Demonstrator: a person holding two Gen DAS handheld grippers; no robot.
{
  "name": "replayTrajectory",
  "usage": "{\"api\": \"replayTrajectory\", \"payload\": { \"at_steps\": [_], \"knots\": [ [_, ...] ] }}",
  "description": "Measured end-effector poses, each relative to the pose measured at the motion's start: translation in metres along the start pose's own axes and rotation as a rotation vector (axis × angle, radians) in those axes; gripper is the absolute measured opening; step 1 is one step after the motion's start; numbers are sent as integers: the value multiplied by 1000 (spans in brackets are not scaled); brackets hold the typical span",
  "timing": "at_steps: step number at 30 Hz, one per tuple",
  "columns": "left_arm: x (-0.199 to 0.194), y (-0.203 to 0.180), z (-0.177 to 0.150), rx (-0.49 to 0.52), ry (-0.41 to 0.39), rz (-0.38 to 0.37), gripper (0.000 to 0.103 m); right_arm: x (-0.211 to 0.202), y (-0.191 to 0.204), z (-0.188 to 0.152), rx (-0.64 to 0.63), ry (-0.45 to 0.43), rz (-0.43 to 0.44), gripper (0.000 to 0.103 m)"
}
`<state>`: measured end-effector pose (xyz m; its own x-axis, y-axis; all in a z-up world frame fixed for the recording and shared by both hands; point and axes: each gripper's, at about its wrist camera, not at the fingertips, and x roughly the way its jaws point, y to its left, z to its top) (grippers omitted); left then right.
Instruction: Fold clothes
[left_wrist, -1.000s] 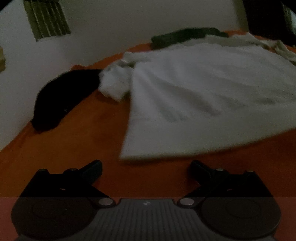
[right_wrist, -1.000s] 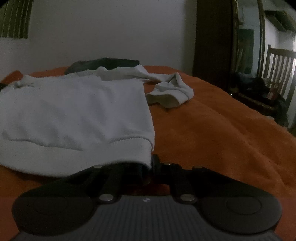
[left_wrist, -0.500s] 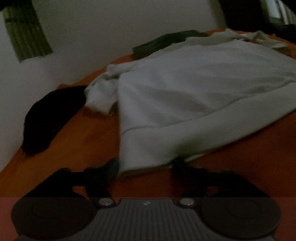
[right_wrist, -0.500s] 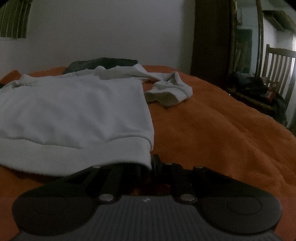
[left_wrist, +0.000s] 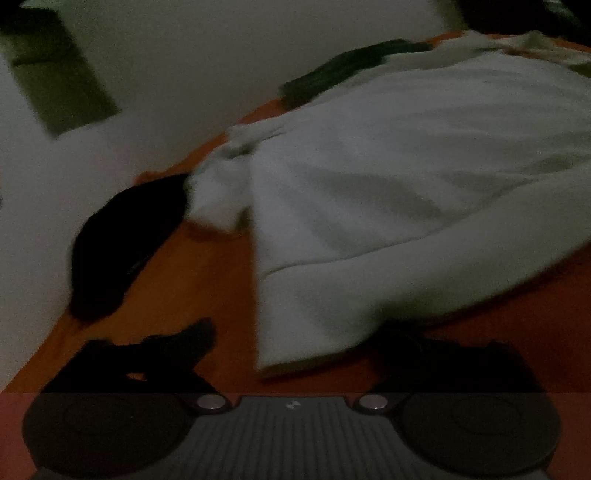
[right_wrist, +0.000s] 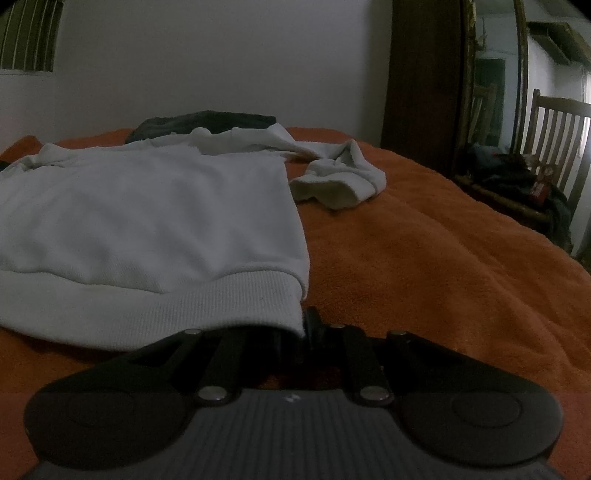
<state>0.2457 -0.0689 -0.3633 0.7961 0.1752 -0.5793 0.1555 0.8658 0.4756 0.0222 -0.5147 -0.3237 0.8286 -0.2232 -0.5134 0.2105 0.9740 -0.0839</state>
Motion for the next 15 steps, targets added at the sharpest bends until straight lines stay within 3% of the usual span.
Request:
{"api": "replayTrajectory", "payload": {
  "at_steps": [1, 6, 8, 11, 15],
  "knots": [
    [-2, -4, 0, 18, 0, -35, 44, 0, 1, 0, -2, 1, -1, 15],
    [-5, -11, 9, 22, 3, -42, 14, 0, 5, 0, -15, 4, -13, 15],
    [-5, -12, 16, 26, 19, -25, 8, -1, 3, 1, -13, 3, -8, 14],
    [-19, -17, 26, 39, 17, 21, 6, -14, -3, 4, 21, -53, -5, 7],
    [-54, -13, 40, -29, -7, 35, 6, -47, 6, 13, -101, -167, -92, 7]
  ]
}}
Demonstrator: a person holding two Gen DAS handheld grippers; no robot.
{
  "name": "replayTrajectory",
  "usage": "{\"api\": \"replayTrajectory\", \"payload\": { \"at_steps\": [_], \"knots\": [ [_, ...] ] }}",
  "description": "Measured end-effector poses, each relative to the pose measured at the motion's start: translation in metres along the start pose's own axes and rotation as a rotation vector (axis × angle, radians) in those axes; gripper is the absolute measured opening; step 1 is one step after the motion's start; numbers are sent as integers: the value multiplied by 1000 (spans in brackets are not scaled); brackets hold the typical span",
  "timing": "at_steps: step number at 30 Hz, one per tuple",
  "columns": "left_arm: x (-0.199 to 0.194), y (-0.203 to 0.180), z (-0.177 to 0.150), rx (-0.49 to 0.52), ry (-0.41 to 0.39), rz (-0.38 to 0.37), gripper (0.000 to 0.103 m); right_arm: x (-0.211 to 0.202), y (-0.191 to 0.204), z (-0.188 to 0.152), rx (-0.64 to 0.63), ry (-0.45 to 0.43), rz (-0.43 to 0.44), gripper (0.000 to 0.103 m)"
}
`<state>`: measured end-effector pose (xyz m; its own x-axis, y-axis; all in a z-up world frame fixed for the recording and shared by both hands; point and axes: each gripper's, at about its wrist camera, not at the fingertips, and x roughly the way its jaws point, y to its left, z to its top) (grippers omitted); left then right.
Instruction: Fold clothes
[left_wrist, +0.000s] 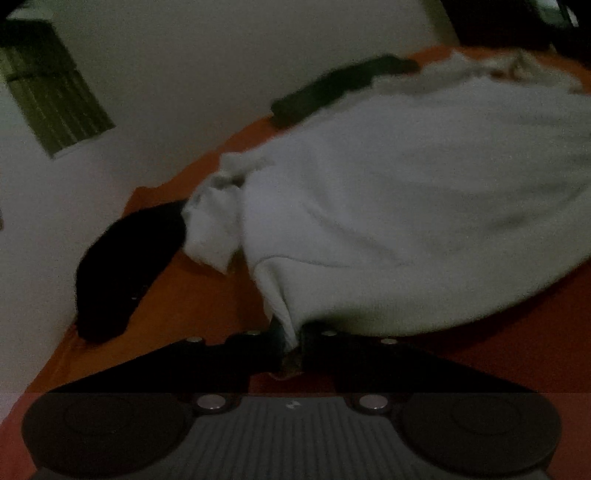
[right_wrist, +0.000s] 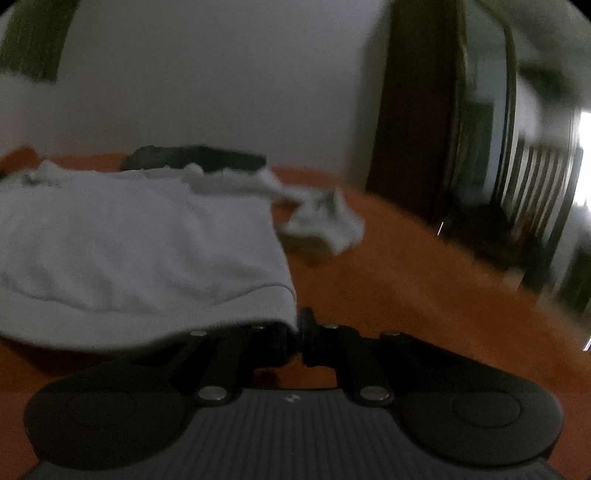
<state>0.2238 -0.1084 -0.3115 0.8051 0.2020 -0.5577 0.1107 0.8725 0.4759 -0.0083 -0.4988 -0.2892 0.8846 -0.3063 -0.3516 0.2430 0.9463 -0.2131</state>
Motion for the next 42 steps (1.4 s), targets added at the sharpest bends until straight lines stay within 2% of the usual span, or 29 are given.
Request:
{"api": "replayTrajectory", "payload": {
  "at_steps": [3, 4, 5, 7, 8, 9, 10, 11, 12, 14, 16, 18, 19, 20, 21, 22, 23, 24, 26, 27, 29, 32, 33, 34, 35, 38, 42],
  "knots": [
    [-7, 4, -5, -30, 15, -18, 6, -16, -4, 5, -7, -16, -19, 7],
    [-4, 5, -11, -38, 35, -20, 6, -15, -7, 1, 6, 11, -17, 7],
    [6, 3, -21, -40, 89, -39, 6, -11, -10, -5, 21, 54, -11, 7],
    [17, 2, -39, -36, 117, -66, 6, 3, -13, -22, 37, 158, 28, 8],
    [22, 1, -47, -34, 130, -78, 7, 2, -18, -24, 61, 162, 54, 8],
    [18, 6, -49, -50, 125, -81, 14, 2, -23, -25, 85, 166, 80, 15],
    [15, 10, -50, -65, 121, -84, 20, 0, -29, -26, 108, 170, 96, 29],
    [11, 17, -51, -84, 134, -101, 31, -5, -36, -25, 131, 175, 99, 38],
    [7, 24, -54, -95, 139, -103, 38, -10, -44, -25, 153, 189, 101, 44],
    [-3, 39, -61, -96, 159, -103, 37, -21, -61, -31, 196, 231, 105, 43],
    [-15, 53, -66, -126, 180, -82, 39, -34, -78, -32, 243, 233, 120, 33],
    [-25, 66, -59, -178, 181, -41, 42, -41, -83, -21, 232, 185, 134, 25],
    [-27, 70, -48, -196, 141, -45, 44, -42, -83, -13, 215, 160, 141, 19],
    [-27, 67, -31, -187, 84, -66, 54, -40, -81, -5, 198, 136, 149, 17],
    [-26, 64, -15, -178, 26, -87, 70, -35, -76, 4, 186, 111, 167, 11],
    [-19, 55, 3, -175, -31, -118, 78, -28, -68, 13, 175, 88, 195, 8],
    [-12, 47, 21, -173, -88, -150, 83, -19, -59, 23, 164, 65, 225, 8],
    [-1, 33, 39, -183, -139, -212, 82, -9, -47, 33, 150, 40, 255, 8],
    [29, -3, 70, -199, -191, -327, 83, 13, -20, 46, 126, 7, 313, 8],
    [40, -19, 78, -210, -203, -342, 89, 25, -6, 48, 121, 10, 339, 8],
    [69, -54, 85, -215, -195, -348, 101, 49, 22, 48, 112, 24, 393, 10],
    [116, -87, 61, -179, -68, -261, 103, 90, 58, 14, 50, 168, 414, 15],
    [120, -80, 44, -253, -91, -291, 103, 90, 59, 12, 48, 155, 409, 16],
    [121, -67, 37, -320, -91, -336, 103, 87, 58, 15, 55, 138, 404, 23],
    [123, -58, 35, -357, -62, -374, 103, 86, 58, 16, 52, 136, 395, 25],
    [126, -41, 27, -359, -56, -477, 103, 89, 62, 17, 38, 144, 384, 26],
    [125, -43, 27, -298, -59, -473, 103, 93, 62, 18, 35, 145, 382, 26]
  ]
}}
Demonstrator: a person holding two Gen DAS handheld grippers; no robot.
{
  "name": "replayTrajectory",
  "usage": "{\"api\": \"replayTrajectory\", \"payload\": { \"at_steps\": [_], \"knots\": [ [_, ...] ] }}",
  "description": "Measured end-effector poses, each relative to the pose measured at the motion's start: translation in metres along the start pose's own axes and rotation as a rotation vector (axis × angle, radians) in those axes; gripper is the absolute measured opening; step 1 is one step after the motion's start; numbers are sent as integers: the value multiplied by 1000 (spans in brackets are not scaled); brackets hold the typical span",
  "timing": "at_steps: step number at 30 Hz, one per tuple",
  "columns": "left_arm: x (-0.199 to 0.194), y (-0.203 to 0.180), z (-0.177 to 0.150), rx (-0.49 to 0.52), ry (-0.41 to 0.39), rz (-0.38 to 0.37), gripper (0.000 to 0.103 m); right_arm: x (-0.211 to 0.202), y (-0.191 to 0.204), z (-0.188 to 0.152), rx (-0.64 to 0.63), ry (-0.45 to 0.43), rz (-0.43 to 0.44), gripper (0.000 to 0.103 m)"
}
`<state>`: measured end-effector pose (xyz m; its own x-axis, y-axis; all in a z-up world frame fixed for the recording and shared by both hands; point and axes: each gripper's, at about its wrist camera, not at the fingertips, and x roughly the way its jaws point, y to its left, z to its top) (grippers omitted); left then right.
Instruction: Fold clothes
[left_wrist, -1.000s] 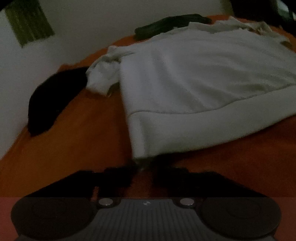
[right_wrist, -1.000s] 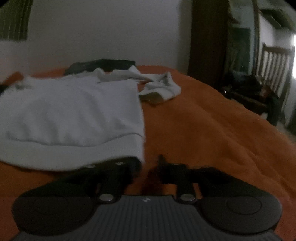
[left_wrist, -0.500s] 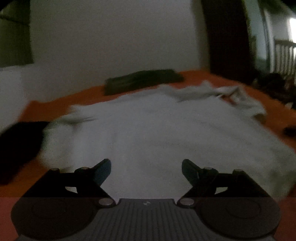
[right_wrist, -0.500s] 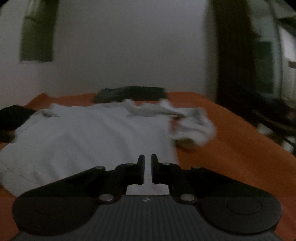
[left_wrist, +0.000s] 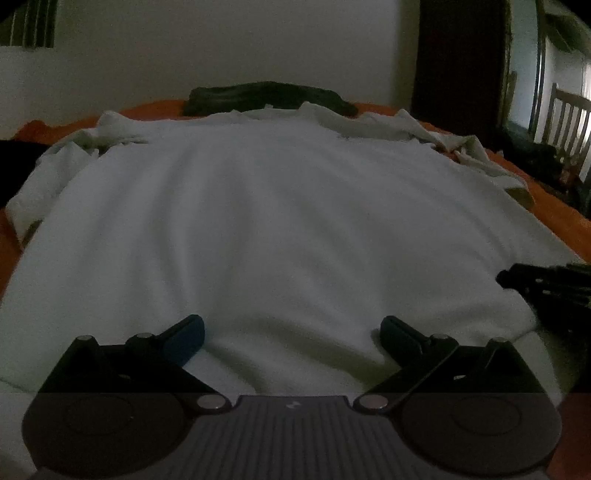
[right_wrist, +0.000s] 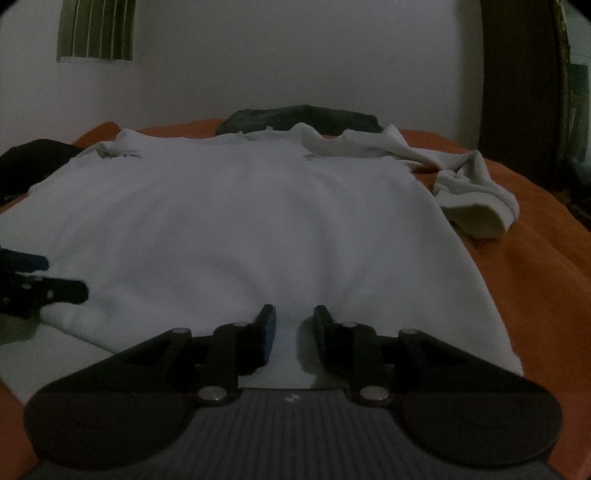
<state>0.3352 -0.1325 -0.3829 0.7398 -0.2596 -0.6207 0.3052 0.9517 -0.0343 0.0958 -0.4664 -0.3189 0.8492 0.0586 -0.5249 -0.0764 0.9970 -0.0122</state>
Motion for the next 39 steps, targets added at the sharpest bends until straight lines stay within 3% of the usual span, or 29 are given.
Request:
{"api": "replayTrajectory", "payload": {
  "at_steps": [5, 7, 9, 14, 16, 19, 21, 26, 30, 32, 35, 37, 39],
  "knots": [
    [-4, -21, 2, 45, -3, 80, 103, -5, 2, -11, -7, -4, -10, 35],
    [-14, -23, -2, 34, 13, 71, 103, -7, 2, -12, -7, -5, -16, 47],
    [-21, -18, -6, 31, 26, 50, 103, -8, 1, -11, 10, 12, -24, 52],
    [-57, -27, -32, 15, 29, 114, 103, -30, -2, -14, 68, 85, 1, 56],
    [-69, -35, -40, 61, 60, 142, 103, -45, -5, -23, 83, 76, 15, 56],
    [-81, -35, -28, 116, 129, 109, 103, -63, -10, -35, 98, 58, 36, 57],
    [-87, -36, -4, 135, 121, 118, 103, -73, -10, -41, 77, 47, 37, 57],
    [-85, -65, 104, 241, -27, 138, 103, -86, -12, -45, 84, 15, 48, 59],
    [-57, -114, 187, 309, -64, 63, 103, -106, -33, -34, 195, -56, 62, 59],
    [-36, -141, 213, 303, -40, 62, 103, -116, -49, -26, 243, -77, 48, 59],
    [-3, -181, 238, 139, -14, 95, 103, -124, -75, -17, 291, -75, 22, 59],
    [18, -207, 241, 71, 5, 64, 103, -127, -93, -15, 308, -82, -14, 59],
    [46, -243, 237, 99, 41, 5, 103, -127, -108, -19, 319, -74, -59, 59]
  ]
}}
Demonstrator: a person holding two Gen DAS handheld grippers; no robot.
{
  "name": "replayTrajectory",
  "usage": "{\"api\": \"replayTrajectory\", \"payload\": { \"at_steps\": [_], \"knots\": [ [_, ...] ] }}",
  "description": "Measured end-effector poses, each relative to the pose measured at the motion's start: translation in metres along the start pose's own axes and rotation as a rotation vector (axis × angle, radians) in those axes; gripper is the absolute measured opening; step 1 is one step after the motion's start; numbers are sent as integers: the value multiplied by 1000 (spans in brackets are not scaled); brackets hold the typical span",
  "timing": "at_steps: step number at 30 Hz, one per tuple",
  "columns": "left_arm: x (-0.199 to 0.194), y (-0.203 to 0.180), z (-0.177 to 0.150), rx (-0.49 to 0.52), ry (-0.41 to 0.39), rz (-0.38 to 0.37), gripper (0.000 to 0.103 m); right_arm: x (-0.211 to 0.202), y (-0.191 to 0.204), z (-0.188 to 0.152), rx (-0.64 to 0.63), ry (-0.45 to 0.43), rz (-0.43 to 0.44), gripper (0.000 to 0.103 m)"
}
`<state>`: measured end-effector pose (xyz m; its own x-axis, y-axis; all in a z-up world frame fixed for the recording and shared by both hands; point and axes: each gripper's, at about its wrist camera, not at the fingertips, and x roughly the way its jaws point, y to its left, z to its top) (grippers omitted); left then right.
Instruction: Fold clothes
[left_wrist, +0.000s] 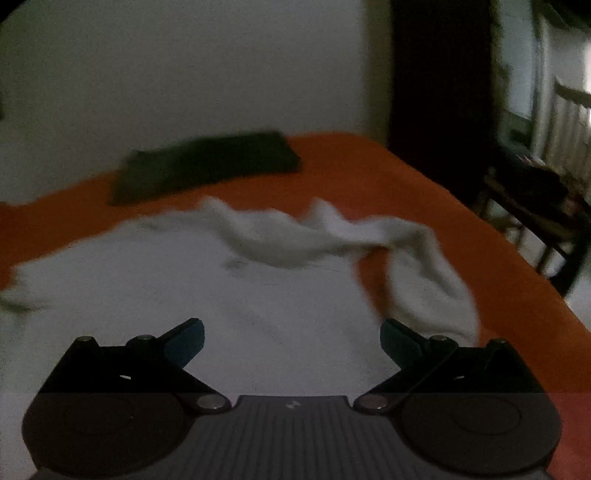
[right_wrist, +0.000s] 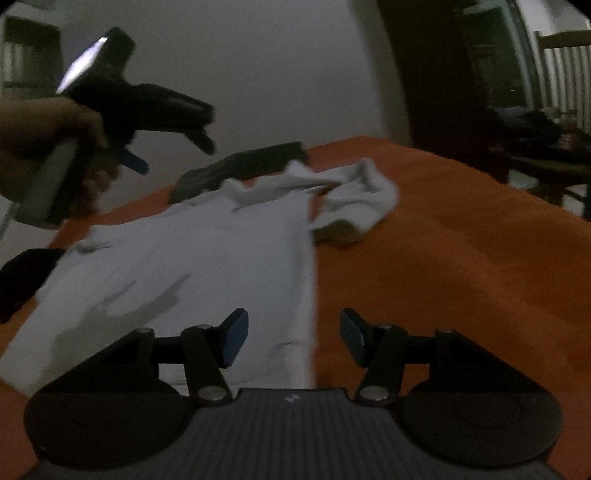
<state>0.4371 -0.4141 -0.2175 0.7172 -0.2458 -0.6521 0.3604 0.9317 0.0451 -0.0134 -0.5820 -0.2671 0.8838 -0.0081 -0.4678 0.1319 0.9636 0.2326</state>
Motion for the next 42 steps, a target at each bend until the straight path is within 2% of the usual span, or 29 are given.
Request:
{"api": "replayTrajectory", "payload": {
  "at_steps": [2, 4, 5, 7, 10, 13, 14, 16, 17, 18, 19, 20, 23, 26, 28, 29, 31, 33, 36, 38, 40, 42],
  "knots": [
    [25, -35, -7, 86, 38, -82, 103, 2, -15, -2, 6, 6, -50, 59],
    [46, -76, -15, 222, 96, -158, 103, 5, -27, -10, 16, 19, -80, 59],
    [52, -92, -20, 276, 93, -181, 103, 6, -31, -16, 19, 26, -85, 58],
    [60, -123, -28, 386, 37, -192, 103, 6, -34, -28, 17, 25, -93, 59],
    [74, -159, -35, 523, 29, -190, 103, 4, -32, -35, 0, 10, -97, 62],
    [94, -193, -47, 650, 86, -173, 102, 8, -36, -33, 19, 27, -84, 63],
    [101, -202, -50, 662, 119, -154, 96, 9, -38, -33, 28, 28, -80, 63],
    [105, -207, -42, 573, 158, -148, 78, 8, -41, -33, 44, 23, -75, 63],
    [107, -210, -39, 529, 177, -145, 58, 8, -41, -33, 44, 21, -77, 63],
    [109, -212, -35, 485, 196, -142, 47, 8, -40, -33, 42, 21, -79, 63],
    [111, -214, -31, 441, 213, -140, 22, 8, -39, -33, 38, 21, -82, 63],
    [106, -217, -19, 416, 201, -159, 7, 9, -38, -32, 34, 21, -86, 63],
    [85, -215, 23, 353, 140, -295, 6, 10, -34, -32, 28, 23, -91, 63],
    [63, -205, 75, 233, 74, -397, 6, 11, -35, -32, 31, 24, -89, 63],
    [46, -189, 112, 140, 3, -460, 6, 10, -36, -33, 31, 24, -89, 63],
    [37, -180, 129, 107, -37, -487, 6, 9, -36, -33, 31, 25, -89, 63],
    [27, -160, 161, 54, -96, -489, 6, 7, -34, -34, 29, 25, -90, 64],
    [18, -136, 182, 1, -117, -519, 6, 6, -32, -34, 27, 25, -92, 64],
    [6, -105, 191, 33, -144, -502, 6, 8, -33, -34, 24, 28, -94, 65],
    [4, -88, 181, 51, -118, -495, 6, 9, -35, -34, 20, 31, -96, 65],
    [5, -71, 164, 43, -52, -512, 6, 10, -36, -34, 18, 30, -96, 65],
    [5, -53, 140, 29, -20, -535, 7, 9, -36, -34, 20, 29, -94, 65]
  ]
}}
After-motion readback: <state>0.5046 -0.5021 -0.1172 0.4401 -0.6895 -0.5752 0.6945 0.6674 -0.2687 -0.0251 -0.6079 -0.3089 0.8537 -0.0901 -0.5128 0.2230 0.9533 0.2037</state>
